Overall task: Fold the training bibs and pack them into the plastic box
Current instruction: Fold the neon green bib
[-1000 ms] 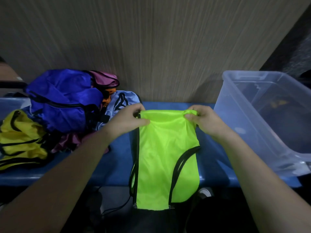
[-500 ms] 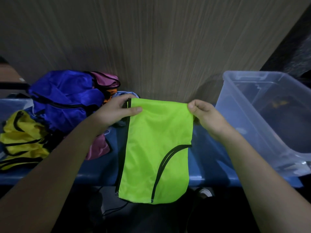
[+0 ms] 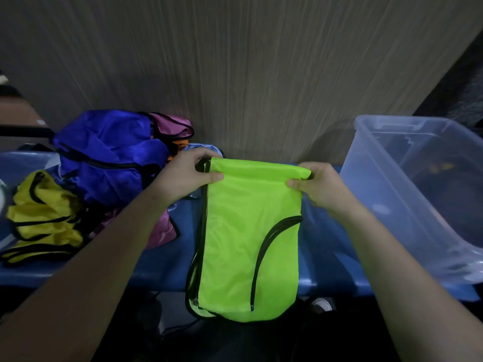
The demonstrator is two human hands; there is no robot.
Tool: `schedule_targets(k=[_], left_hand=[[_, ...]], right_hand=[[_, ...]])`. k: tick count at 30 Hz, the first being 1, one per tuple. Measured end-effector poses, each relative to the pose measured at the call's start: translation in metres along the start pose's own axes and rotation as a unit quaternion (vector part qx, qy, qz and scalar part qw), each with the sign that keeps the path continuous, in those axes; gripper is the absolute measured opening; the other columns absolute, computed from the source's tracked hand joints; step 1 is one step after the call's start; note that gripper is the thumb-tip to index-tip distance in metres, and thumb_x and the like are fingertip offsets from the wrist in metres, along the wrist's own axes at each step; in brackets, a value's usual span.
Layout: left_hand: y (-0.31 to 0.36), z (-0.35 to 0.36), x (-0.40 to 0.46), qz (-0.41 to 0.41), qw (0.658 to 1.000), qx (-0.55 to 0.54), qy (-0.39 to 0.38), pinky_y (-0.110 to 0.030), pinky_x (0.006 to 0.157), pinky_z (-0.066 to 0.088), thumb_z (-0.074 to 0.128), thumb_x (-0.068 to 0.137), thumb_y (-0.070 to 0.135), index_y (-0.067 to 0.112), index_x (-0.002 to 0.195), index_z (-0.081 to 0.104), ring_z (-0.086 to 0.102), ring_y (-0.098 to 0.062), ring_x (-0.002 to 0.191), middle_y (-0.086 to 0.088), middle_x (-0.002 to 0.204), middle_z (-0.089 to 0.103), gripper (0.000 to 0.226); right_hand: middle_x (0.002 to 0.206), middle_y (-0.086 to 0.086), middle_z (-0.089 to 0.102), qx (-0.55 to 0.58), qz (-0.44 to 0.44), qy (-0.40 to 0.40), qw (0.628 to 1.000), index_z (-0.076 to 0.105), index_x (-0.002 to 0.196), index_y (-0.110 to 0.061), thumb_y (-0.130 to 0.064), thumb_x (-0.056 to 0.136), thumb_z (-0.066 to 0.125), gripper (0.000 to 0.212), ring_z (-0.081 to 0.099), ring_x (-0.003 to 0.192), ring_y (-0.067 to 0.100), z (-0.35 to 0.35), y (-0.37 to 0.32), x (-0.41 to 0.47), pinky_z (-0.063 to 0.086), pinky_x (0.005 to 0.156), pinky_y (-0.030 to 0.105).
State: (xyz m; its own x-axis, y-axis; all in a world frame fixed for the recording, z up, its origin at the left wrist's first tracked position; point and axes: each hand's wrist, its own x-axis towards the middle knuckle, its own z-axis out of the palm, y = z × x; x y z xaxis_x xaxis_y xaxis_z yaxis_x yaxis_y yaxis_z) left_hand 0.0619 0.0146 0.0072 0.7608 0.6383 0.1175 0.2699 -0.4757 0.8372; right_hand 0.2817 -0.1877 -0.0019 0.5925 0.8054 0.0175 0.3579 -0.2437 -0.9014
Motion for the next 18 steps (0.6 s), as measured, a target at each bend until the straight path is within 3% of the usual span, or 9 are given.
schedule_targets(k=[2, 5, 7, 9, 11, 13, 15, 18], left_hand=[[-0.001, 0.002, 0.007, -0.030, 0.999, 0.001, 0.011, -0.023, 0.062, 0.051, 0.081, 0.082, 0.020, 0.026, 0.109, 0.069, 0.064, -0.004, 0.061, 0.012, 0.076, 0.069, 0.030], [-0.003, 0.003, 0.019, -0.045, 0.999, 0.003, 0.022, -0.028, 0.046, 0.046, 0.080, 0.083, 0.021, 0.025, 0.103, 0.069, 0.056, -0.014, 0.042, 0.001, 0.051, 0.062, 0.023], [-0.002, 0.005, 0.024, -0.064, 0.997, -0.034, 0.027, -0.026, 0.041, 0.043, 0.079, 0.085, 0.019, 0.023, 0.104, 0.067, 0.059, -0.016, 0.044, -0.006, 0.060, 0.067, 0.022], [0.000, 0.007, 0.029, -0.089, 0.990, -0.104, 0.021, -0.026, 0.039, 0.045, 0.075, 0.089, 0.015, 0.017, 0.108, 0.065, 0.069, -0.022, 0.055, -0.010, 0.084, 0.073, 0.022], [0.002, 0.009, 0.033, -0.101, 0.984, -0.150, 0.007, -0.028, 0.043, 0.054, 0.070, 0.092, 0.012, 0.009, 0.111, 0.061, 0.075, -0.029, 0.071, -0.012, 0.099, 0.072, 0.021], [0.001, 0.011, 0.035, -0.088, 0.984, -0.158, 0.003, -0.037, 0.060, 0.063, 0.067, 0.095, 0.010, 0.005, 0.111, 0.058, 0.076, -0.032, 0.087, -0.013, 0.102, 0.069, 0.019], [-0.001, 0.012, 0.035, -0.063, 0.986, -0.151, 0.004, -0.039, 0.073, 0.064, 0.065, 0.094, 0.005, 0.003, 0.109, 0.058, 0.073, -0.033, 0.098, -0.009, 0.100, 0.065, 0.016], [-0.005, 0.010, 0.031, -0.023, 0.993, -0.118, -0.004, -0.040, 0.074, 0.061, 0.066, 0.092, -0.002, 0.002, 0.108, 0.059, 0.068, -0.026, 0.090, -0.015, 0.100, 0.063, 0.018]], right_hand=[[0.054, -0.001, 0.053, 0.031, 0.030, -0.013, 0.999, 0.065, 0.086, -0.007, -0.004, 0.091, 0.069, 0.007, 0.050, 0.039, 0.016, 0.003, 0.000, 0.004, 0.039, 0.035, 0.025], [0.074, 0.008, 0.069, 0.116, 0.072, -0.038, 0.990, 0.064, 0.097, -0.007, -0.003, 0.094, 0.065, 0.006, 0.073, 0.062, 0.030, 0.003, -0.003, 0.010, 0.054, 0.042, 0.031], [0.087, 0.013, 0.072, 0.148, 0.080, -0.035, 0.985, 0.065, 0.103, -0.007, -0.003, 0.095, 0.065, 0.009, 0.075, 0.076, 0.035, 0.002, -0.003, 0.015, 0.060, 0.051, 0.035], [0.095, 0.015, 0.072, 0.168, 0.075, -0.023, 0.983, 0.065, 0.102, -0.008, -0.003, 0.095, 0.064, 0.009, 0.075, 0.084, 0.036, 0.003, -0.002, 0.019, 0.063, 0.059, 0.036], [0.092, 0.014, 0.070, 0.167, 0.059, -0.005, 0.984, 0.064, 0.094, -0.012, -0.002, 0.094, 0.064, 0.010, 0.074, 0.086, 0.032, 0.004, 0.001, 0.024, 0.062, 0.068, 0.036], [0.085, 0.008, 0.065, 0.150, 0.027, 0.009, 0.988, 0.062, 0.086, -0.015, 0.000, 0.093, 0.064, 0.017, 0.070, 0.085, 0.022, 0.006, 0.005, 0.029, 0.058, 0.078, 0.036], [0.080, 0.001, 0.060, 0.129, -0.012, 0.017, 0.991, 0.062, 0.084, -0.015, 0.001, 0.092, 0.066, 0.019, 0.061, 0.080, 0.013, 0.007, 0.008, 0.032, 0.053, 0.076, 0.030], [0.081, -0.001, 0.059, 0.102, -0.050, 0.011, 0.993, 0.063, 0.084, -0.014, 0.004, 0.089, 0.067, 0.019, 0.054, 0.078, 0.009, 0.007, 0.012, 0.031, 0.044, 0.075, 0.024]])
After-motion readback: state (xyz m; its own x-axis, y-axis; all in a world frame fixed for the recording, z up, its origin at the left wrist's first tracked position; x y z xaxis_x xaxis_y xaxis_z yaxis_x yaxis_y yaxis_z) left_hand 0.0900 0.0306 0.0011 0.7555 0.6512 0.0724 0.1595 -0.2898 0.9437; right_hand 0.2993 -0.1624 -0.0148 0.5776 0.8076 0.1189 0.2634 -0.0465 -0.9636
